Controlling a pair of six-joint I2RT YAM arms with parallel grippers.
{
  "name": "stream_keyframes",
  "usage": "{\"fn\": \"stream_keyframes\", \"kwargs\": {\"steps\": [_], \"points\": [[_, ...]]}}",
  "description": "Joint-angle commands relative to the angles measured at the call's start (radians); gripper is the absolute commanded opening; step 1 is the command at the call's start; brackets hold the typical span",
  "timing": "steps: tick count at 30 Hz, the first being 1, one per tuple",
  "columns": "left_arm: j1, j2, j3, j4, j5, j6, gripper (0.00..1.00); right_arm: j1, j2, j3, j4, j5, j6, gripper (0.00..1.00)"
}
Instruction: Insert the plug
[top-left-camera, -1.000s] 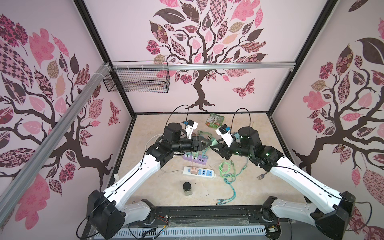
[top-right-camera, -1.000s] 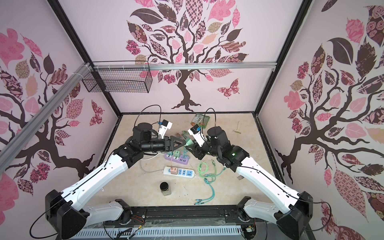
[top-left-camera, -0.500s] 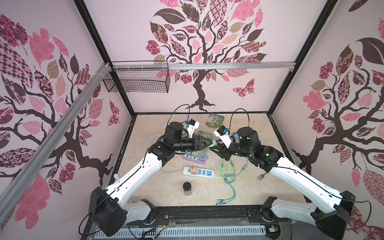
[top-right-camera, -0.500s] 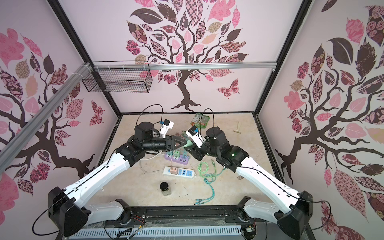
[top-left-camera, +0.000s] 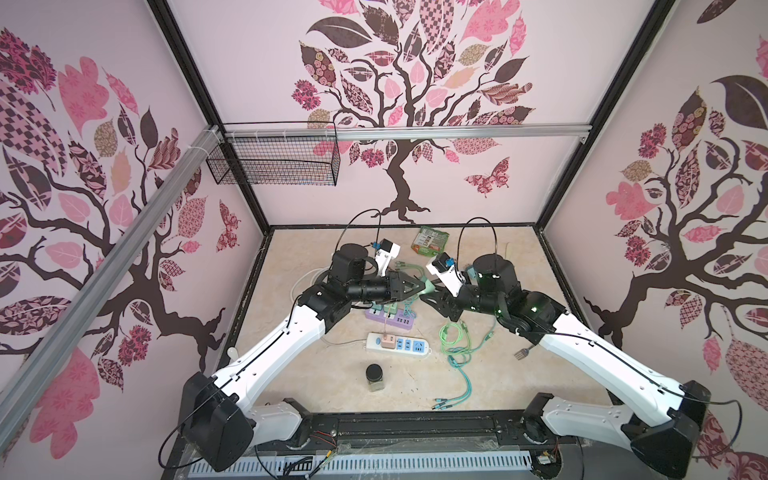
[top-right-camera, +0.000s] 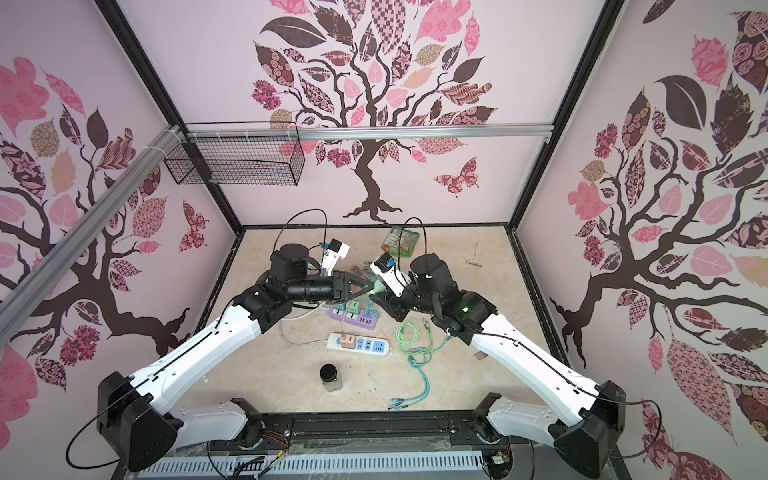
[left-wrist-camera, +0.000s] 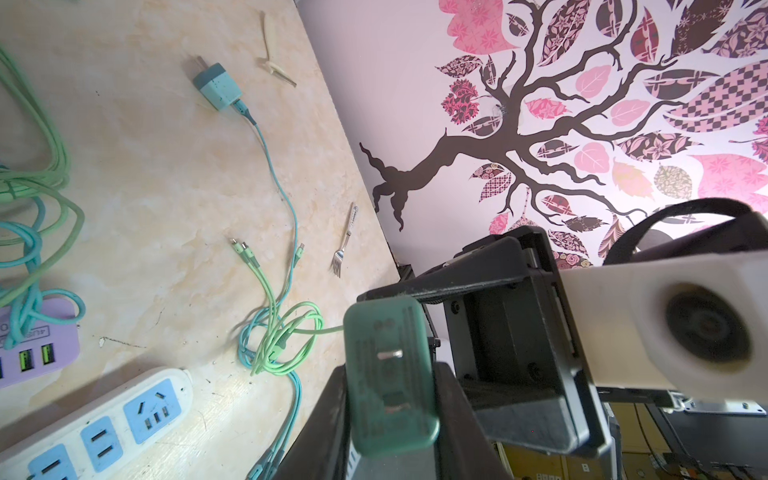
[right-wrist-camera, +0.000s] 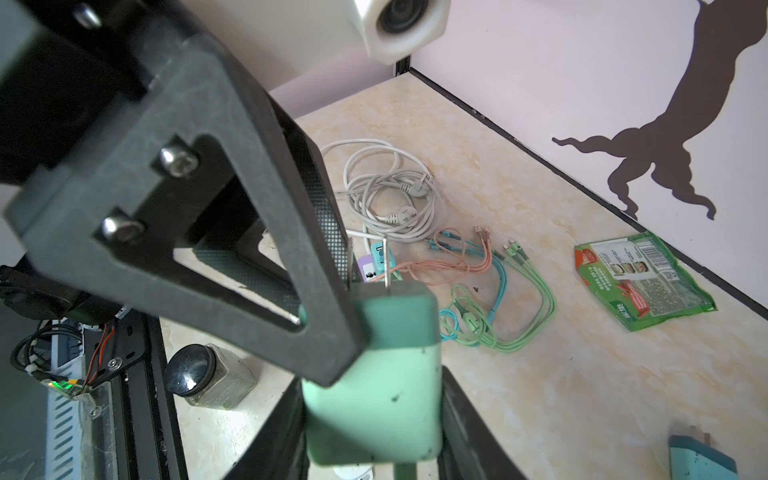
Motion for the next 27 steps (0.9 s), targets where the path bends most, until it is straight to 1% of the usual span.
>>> {"fn": "stream_keyframes", "kwargs": {"steps": [1,3,4,6,8,11,14,16,19,21,25,27], "points": [[-0.003,0.009,0.028,0.036,0.014,0.013,0.2,0.012,-0.01,0.015,0.026,-0.009,0.006,0.36],[-0.003,0.008,0.025,0.041,0.013,0.014,0.15,0.012,-0.028,0.005,0.03,0.009,0.008,0.41],[-0.003,0.008,0.026,0.044,0.014,0.013,0.13,0.012,-0.035,0.001,0.03,0.02,0.009,0.45],[-0.002,0.008,0.023,0.047,0.013,0.017,0.09,0.013,-0.052,-0.002,0.034,0.05,0.027,0.57],[-0.003,0.006,0.017,0.054,0.008,0.018,0.06,0.011,-0.07,0.001,0.032,0.069,0.062,0.63],[-0.002,0.0,0.005,0.064,-0.003,0.024,0.0,0.01,-0.104,0.006,0.035,0.06,0.131,0.68],[-0.003,-0.007,-0.016,0.089,-0.024,0.029,0.0,0.008,-0.153,-0.009,0.055,0.029,0.211,0.72],[-0.003,-0.009,-0.037,0.128,-0.032,0.02,0.0,0.001,-0.191,-0.039,0.09,-0.019,0.279,0.76],[-0.003,-0.011,-0.075,0.228,-0.037,-0.016,0.0,-0.021,-0.262,-0.126,0.193,-0.141,0.412,0.8],[-0.003,-0.011,-0.096,0.292,-0.037,-0.038,0.0,-0.029,-0.309,-0.198,0.278,-0.197,0.5,0.82],[-0.003,-0.014,-0.137,0.427,-0.036,-0.074,0.0,-0.031,-0.373,-0.323,0.42,-0.24,0.641,0.82],[-0.003,-0.018,-0.161,0.491,-0.03,-0.093,0.0,-0.032,-0.385,-0.373,0.496,-0.25,0.699,0.81]]}}
